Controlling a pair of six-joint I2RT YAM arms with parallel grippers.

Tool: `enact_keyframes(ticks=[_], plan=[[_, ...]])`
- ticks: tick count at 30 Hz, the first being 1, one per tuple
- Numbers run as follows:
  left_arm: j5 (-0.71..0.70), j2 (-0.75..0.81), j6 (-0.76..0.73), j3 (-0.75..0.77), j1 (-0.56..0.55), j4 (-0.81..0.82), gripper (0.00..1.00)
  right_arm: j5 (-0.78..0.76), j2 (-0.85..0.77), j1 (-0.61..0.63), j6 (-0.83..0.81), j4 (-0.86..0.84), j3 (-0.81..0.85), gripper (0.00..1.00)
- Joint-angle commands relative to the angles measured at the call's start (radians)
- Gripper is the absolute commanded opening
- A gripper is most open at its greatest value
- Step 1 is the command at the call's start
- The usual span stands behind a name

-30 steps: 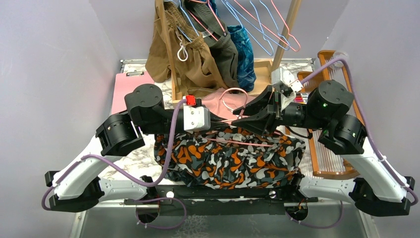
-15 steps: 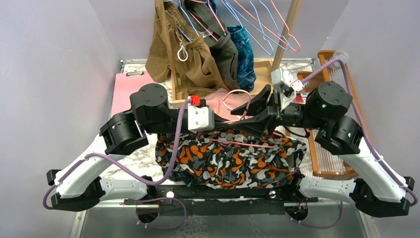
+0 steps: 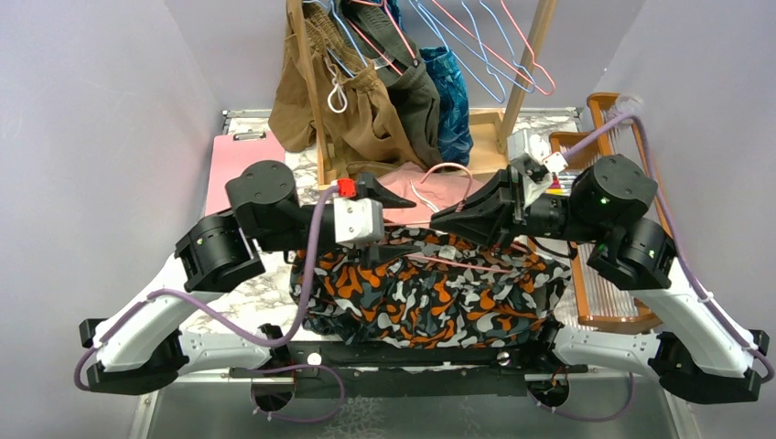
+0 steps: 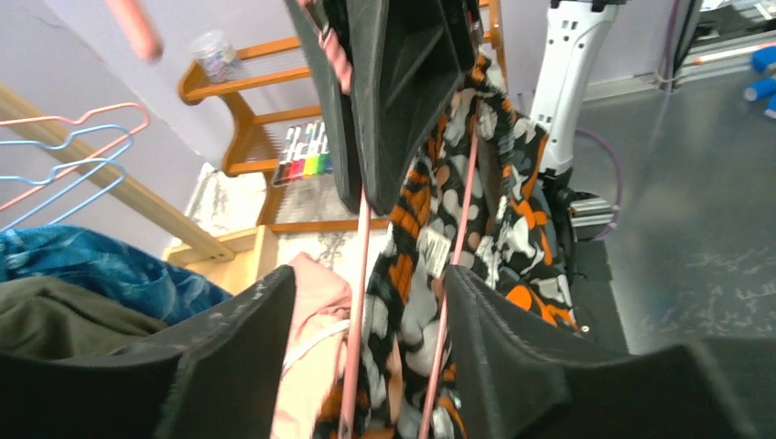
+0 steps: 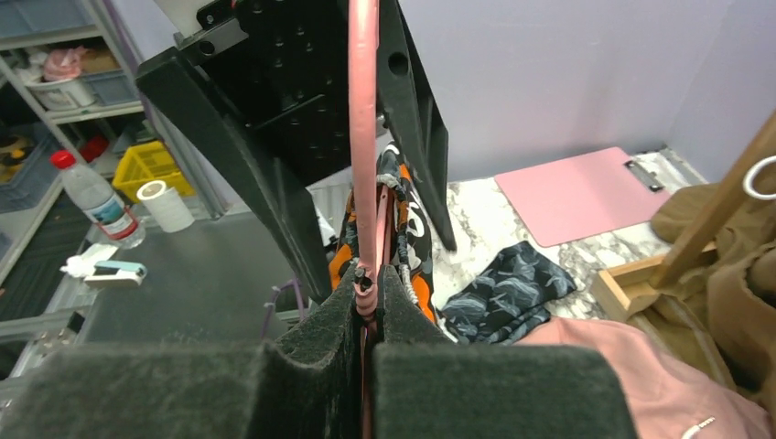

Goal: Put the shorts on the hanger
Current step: Hang the shorts on the hanger.

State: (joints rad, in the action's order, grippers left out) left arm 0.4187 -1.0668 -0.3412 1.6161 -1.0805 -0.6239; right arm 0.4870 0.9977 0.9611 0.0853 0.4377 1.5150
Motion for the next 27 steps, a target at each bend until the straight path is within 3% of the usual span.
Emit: enact_keyframes(ticks=[1,7,14,17,27], plan=[[-0.086,0.095,0.006,-0.037,-0.003,0.042,0.65,-0.067,-0.05,0.001,-0.024,0.007,0.012,0.01],[-0.196,0.156,0.008,-0.087,-0.003,0.042,0.6,-0.067,-0.072,0.001,-0.02,0.04,0.022,0.01],[-0.297,0.179,0.002,-0.127,-0.003,0.065,0.4,-0.072,-0.079,0.001,-0.022,0.058,0.041,0.01],[-0.317,0.191,0.0,-0.139,-0.003,0.066,0.25,-0.089,-0.085,0.0,-0.028,0.065,0.053,0.01],[-0.4,0.255,0.007,-0.173,-0.003,0.062,0.08,-0.125,-0.101,0.001,-0.047,0.09,0.097,0.01]])
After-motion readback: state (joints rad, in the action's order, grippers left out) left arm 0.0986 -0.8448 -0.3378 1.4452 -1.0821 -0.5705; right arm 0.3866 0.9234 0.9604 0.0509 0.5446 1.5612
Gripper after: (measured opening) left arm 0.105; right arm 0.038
